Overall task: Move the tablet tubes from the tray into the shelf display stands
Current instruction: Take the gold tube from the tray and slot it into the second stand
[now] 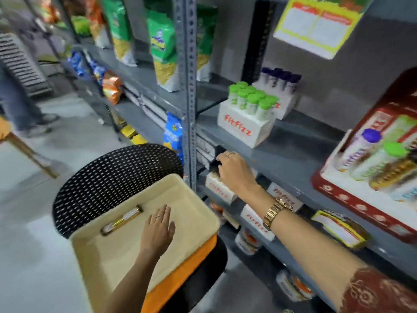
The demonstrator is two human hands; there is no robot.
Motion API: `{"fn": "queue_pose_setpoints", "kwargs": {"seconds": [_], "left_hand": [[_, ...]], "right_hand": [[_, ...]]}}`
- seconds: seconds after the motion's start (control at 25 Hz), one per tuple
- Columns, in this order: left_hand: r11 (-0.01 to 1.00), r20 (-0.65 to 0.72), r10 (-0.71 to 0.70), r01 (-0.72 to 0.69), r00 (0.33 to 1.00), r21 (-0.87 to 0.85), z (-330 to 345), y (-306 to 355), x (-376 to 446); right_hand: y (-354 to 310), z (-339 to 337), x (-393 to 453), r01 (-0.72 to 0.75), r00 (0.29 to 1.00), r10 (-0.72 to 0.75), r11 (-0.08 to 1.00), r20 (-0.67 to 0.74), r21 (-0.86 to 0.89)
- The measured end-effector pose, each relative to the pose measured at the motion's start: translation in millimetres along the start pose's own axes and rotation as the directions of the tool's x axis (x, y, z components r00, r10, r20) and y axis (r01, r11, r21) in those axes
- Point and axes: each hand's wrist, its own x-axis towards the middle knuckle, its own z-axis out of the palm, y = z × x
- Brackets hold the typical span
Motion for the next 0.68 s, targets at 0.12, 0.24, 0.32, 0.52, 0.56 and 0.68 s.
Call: {"fn": "queue_pose_setpoints", "kwargs": {"seconds": [0.12,0.24,0.32,0.52,0.56,0.68], "left_hand": [[0.987,0.061,-0.160,0.160,0.985,0.006,15.6,-50.9,-25.2],[0.955,0.135,-0.296,0.296,0.946,0.017,32.0,-83.9,-47.1],[0.929,0.181,-0.366,0.370,0.913,0.015,42.6,-100.7,-55.6],[0.881,0.335,-0.433,0.472,0.837,-0.039,67.0,-119.6,-59.8],[0.880,0.371,-0.423,0.472,0.827,-0.048,73.7,-122.7,-60.5],[0.892,0.446,-0.378,0.448,0.811,-0.059,92.5,-133.0,-65.1]], "right_hand": [[-38.0,51.0,19.7,0.080,0.992,-0.083,0.996,0.092,0.036],[-72.7,105.0,30.3,0.162,0.961,-0.159,0.987,0.225,0.002],[-97.2,141.5,30.2,0.213,0.928,-0.204,0.977,0.312,0.004],[-142.8,207.7,20.4,0.230,0.873,-0.234,0.971,0.428,0.060],[-147.5,216.7,20.9,0.251,0.854,-0.251,0.966,0.455,0.060],[-158.7,242.6,30.6,0.339,0.795,-0.338,0.936,0.505,0.092]]}}
